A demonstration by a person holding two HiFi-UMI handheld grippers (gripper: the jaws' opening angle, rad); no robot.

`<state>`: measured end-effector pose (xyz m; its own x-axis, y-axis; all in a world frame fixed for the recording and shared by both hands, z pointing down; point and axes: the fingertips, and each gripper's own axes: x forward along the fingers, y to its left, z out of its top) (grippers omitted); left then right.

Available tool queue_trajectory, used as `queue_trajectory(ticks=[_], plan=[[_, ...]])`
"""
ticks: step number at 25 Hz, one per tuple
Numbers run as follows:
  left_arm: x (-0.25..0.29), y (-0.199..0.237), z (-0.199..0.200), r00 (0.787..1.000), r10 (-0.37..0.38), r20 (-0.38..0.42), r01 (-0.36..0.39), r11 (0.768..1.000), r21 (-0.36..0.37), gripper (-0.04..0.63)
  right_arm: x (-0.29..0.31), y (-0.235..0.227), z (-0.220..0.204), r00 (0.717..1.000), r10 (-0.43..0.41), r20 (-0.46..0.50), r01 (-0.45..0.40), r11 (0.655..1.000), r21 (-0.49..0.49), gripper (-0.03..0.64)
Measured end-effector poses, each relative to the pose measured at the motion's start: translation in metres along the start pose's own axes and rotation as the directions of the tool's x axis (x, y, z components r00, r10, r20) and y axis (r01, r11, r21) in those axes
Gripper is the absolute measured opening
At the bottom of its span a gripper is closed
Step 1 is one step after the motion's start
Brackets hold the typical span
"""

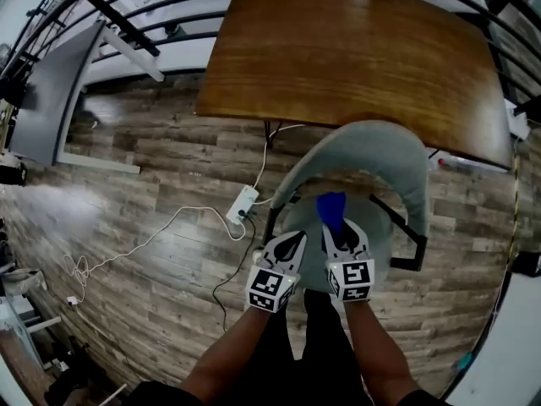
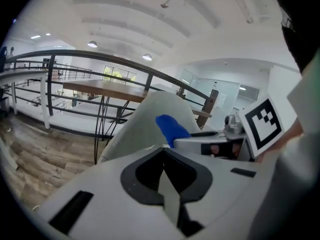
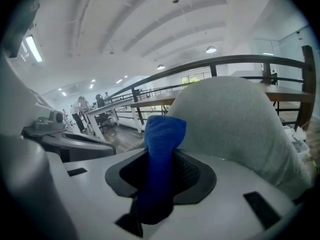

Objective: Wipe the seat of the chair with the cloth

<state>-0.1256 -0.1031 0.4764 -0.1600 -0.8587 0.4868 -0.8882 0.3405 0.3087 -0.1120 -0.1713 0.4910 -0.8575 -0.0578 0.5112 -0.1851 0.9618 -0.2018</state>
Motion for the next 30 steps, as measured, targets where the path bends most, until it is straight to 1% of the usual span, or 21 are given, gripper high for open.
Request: queue_trajectory(ticks=[4,7,10,11,14,17,20,26,30], plan=[[0.01,0.011,-0.017,1.0,0.007,0.024,-0.006,0.999,-0.045,0.002,0.024,-0.005,-0.026,0.999,0.025,-0.026,-0.024,0.999,0.023,0.13],[0.019,0.019,-0.033,0.999,0.013,0.034,-0.011,0.999,-0.039,0.002,0.041,-0.005,-0.043,0.999,0.039,-0.022,-0.039,0.999,0.011,0.13],[0.031,0.028,-0.044,0.998,0.028,0.055,-0.025,0.998,-0.054,0.002,0.059,-0.003,-0.06,0.999,0.046,-0.007,-0.046,0.999,0.012,0.13],[0.036,0.029,-0.049,0.998,0.03,0.056,-0.028,0.999,-0.044,0.002,0.065,-0.004,-0.066,0.999,0.048,-0.006,-0.047,0.999,0.017,0.13],[0.047,0.027,-0.067,0.999,0.022,0.048,-0.02,1.0,-0.024,0.002,0.085,-0.013,-0.091,0.999,0.034,-0.024,-0.032,0.998,0.061,0.13],[0.057,0.026,-0.092,0.999,0.023,0.032,-0.022,0.999,-0.035,0.002,0.102,-0.02,-0.119,0.998,0.032,-0.058,-0.025,0.993,0.116,0.13],[0.066,0.025,-0.11,0.999,0.031,0.026,-0.029,0.998,-0.062,0.002,0.115,-0.02,-0.141,0.994,0.049,-0.098,-0.038,0.993,0.113,0.13],[0.069,0.039,-0.145,0.997,0.075,-0.017,-0.076,0.994,-0.085,0.002,0.135,-0.017,-0.168,0.985,0.079,-0.155,-0.063,0.992,0.108,0.13],[0.064,0.05,-0.166,0.993,0.099,-0.066,-0.101,0.994,-0.035,0.002,0.15,-0.013,-0.177,0.978,0.096,-0.186,-0.077,0.991,0.111,0.13]])
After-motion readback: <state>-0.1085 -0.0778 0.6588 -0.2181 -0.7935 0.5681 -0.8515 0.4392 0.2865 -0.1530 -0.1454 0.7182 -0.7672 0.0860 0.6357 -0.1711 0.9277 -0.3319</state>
